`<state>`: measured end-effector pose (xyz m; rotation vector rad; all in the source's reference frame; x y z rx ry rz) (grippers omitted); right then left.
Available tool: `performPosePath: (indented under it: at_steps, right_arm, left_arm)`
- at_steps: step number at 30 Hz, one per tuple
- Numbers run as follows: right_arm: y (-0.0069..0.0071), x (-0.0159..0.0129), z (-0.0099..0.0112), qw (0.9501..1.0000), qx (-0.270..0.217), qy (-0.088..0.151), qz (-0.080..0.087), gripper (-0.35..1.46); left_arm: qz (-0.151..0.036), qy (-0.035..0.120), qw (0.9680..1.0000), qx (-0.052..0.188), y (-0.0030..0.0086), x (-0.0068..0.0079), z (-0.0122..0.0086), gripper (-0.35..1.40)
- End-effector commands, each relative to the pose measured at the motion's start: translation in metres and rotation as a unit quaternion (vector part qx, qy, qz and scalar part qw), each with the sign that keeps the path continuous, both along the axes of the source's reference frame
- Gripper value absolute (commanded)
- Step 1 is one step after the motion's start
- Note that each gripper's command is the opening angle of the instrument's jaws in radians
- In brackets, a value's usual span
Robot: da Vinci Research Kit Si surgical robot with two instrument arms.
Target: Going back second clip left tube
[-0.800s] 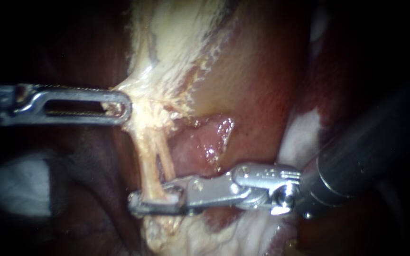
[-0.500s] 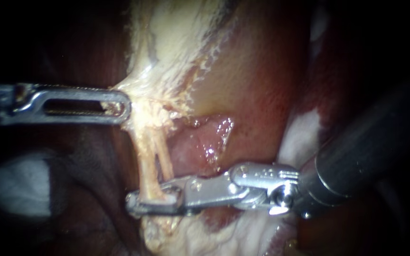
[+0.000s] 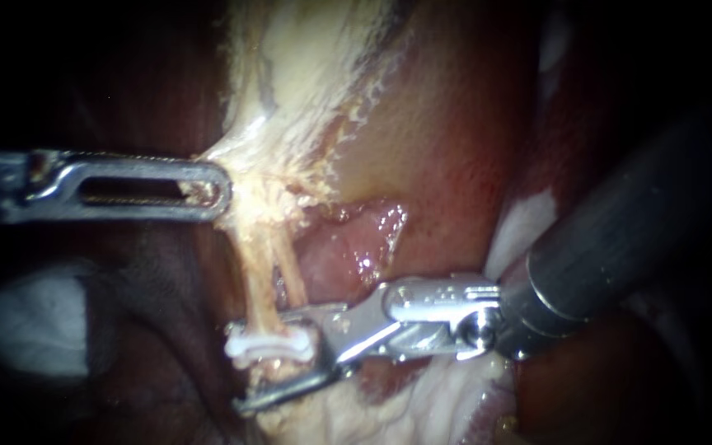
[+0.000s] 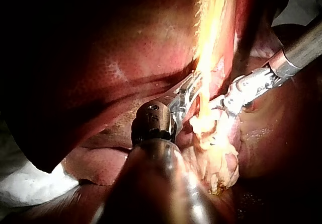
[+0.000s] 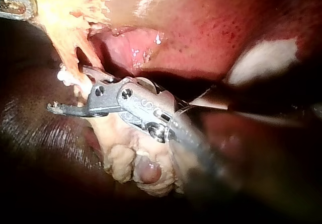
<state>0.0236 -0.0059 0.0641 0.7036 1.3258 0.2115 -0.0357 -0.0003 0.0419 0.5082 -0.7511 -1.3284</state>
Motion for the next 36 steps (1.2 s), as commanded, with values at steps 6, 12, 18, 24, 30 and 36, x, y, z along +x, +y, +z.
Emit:
performPosePath:
  at_steps: [6,12,18,24,30,36]
  right_arm:
    - [0.0017,-0.0003,0.0005,0.9997,-0.022,0.014,0.005,0.56]
    - [0.0025,-0.0006,0.0006,0.9992,-0.033,0.02,0.008,0.57]
    - [0.0021,-0.0015,0.0003,0.9992,-0.034,0.022,0.005,0.59]
    - [0.0015,-0.0054,-0.0002,0.9987,-0.046,0.021,0.006,0.59]
    - [0.0011,-0.0102,-0.001,0.9973,-0.07,0.021,0.01,0.59]
    - [0.0026,-0.0153,-0.0031,0.994,-0.105,0.021,0.022,0.59]
  left_arm:
    - [0.001,-0.002,1.0,0.002,-0.0002,-0.0004,-0.0004,-0.35]
    - [0.002,-0.002,1.0,0.003,-0.0003,-0.0005,-0.0005,-0.35]
    - [0.002,-0.002,1.0,0.003,-0.0003,-0.0004,-0.0005,-0.35]
    - [0.002,-0.003,1.0,0.003,-0.0003,-0.0002,-0.0004,-0.35]
    - [0.002,-0.003,1.0,0.003,-0.0003,-0.0002,-0.0004,-0.35]
    - [0.003,-0.003,1.0,0.003,-0.0002,-0.0001,-0.0003,-0.35]
